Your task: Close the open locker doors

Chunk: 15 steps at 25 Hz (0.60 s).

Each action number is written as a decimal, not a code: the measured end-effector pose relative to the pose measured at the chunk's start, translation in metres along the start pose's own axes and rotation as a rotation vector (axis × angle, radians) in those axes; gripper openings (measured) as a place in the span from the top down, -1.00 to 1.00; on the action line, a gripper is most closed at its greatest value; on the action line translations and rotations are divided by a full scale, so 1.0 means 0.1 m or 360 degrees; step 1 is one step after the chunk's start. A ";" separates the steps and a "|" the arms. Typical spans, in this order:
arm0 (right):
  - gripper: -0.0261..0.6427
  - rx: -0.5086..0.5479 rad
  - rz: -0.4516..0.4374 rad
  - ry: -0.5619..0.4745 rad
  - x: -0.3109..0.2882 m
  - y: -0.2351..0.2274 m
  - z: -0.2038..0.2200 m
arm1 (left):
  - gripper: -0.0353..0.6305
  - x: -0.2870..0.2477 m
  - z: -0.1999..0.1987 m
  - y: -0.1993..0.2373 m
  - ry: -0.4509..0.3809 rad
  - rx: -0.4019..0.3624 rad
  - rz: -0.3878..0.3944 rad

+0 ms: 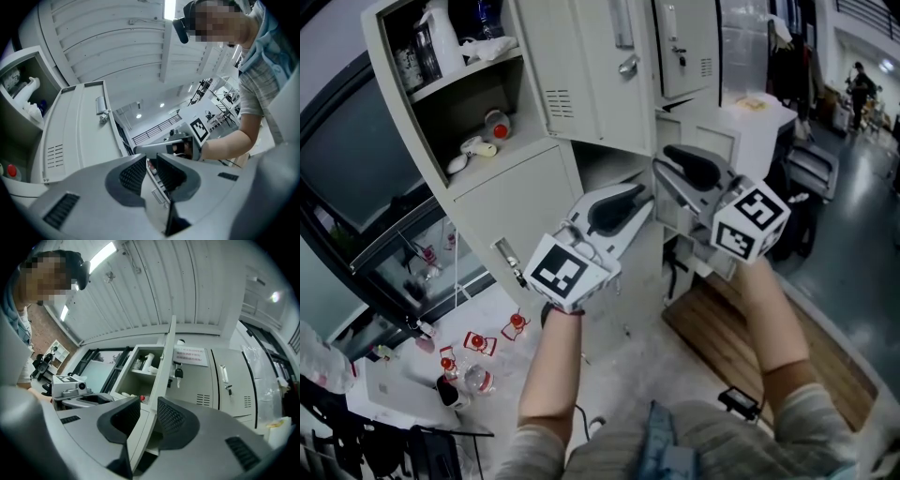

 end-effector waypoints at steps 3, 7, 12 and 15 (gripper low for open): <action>0.66 0.0006 -0.0012 0.0089 -0.13 -0.10 -0.04 | 0.69 -0.03 0.01 0.06 -0.0010 -0.0004 0.0008; 0.66 0.0019 -0.0007 0.0141 -0.17 -0.14 -0.06 | 0.69 -0.08 0.02 0.15 -0.0025 0.0007 0.0028; 0.66 0.0034 0.0030 0.0180 -0.14 -0.21 -0.05 | 0.69 -0.17 0.06 0.24 -0.0050 0.0019 0.0064; 0.66 0.0016 0.0042 0.0182 -0.12 -0.25 -0.04 | 0.69 -0.21 0.10 0.29 -0.0049 0.0032 0.0084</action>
Point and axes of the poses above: the fingertips, and each gripper's own axes: x backward along the fingers, y to its left, z out of its underside, the point moved 8 cm from there along x, backward along the fingers, and after that the axes turned 14 degrees about -z, right-handed, at the moved point
